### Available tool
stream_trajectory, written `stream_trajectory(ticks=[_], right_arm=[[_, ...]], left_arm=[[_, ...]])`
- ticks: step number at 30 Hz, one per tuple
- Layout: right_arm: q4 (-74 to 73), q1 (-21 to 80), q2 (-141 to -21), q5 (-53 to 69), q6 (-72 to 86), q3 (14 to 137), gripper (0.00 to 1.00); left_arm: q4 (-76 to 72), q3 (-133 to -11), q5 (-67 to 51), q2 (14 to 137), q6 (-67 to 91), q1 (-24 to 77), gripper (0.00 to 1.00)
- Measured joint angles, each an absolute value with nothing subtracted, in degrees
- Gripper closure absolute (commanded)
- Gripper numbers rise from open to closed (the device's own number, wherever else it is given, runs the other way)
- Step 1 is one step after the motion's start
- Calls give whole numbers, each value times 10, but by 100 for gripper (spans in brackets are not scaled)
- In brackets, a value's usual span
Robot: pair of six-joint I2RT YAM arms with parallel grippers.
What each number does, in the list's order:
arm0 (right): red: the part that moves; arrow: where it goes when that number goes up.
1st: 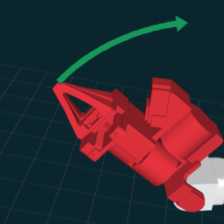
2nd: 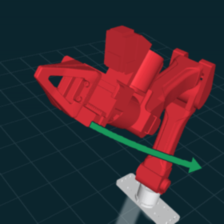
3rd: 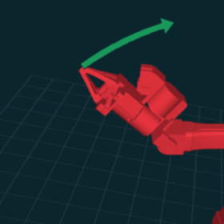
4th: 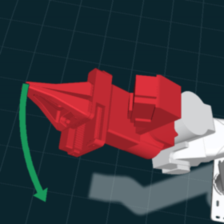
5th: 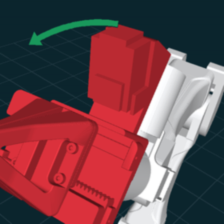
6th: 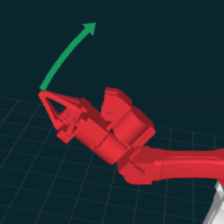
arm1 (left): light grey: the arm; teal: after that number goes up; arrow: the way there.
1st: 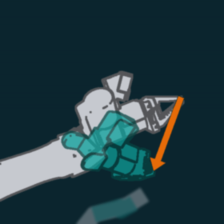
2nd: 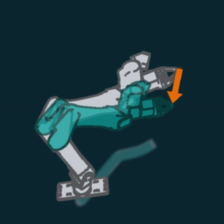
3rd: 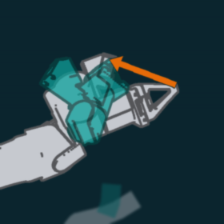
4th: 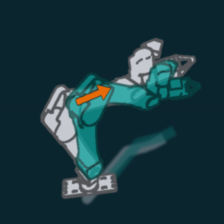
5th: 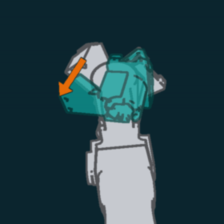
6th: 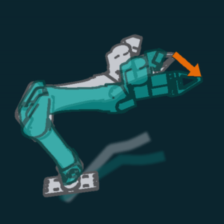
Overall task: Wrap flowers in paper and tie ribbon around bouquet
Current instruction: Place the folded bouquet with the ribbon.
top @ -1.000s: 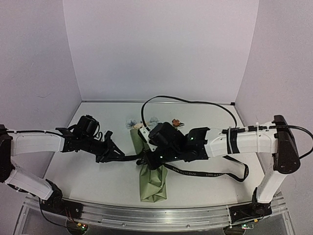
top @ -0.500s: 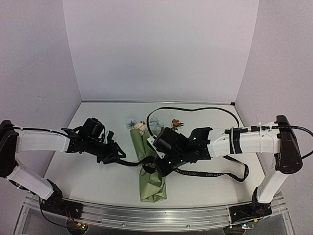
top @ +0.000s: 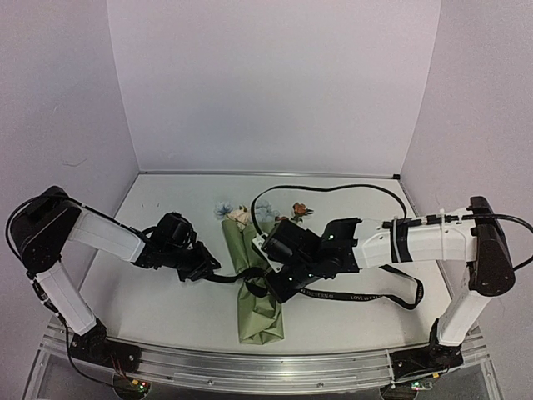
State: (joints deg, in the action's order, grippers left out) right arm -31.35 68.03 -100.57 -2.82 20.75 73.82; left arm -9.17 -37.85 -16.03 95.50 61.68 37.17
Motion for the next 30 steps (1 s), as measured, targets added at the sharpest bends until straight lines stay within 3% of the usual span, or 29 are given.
stream_trajectory(ticks=[7,17,30], right_arm=[[-316,680,-1006,-23,199,738,100],[-341,680,-1006,-19,165,737,100],[-444,680,-1006,-68,73,772,100]], left_arm=[[-165,-324,-141,943,663,371,75],[-156,-258,-112,873,680,340,77],[-101,-277,-104,870,629,334,93]])
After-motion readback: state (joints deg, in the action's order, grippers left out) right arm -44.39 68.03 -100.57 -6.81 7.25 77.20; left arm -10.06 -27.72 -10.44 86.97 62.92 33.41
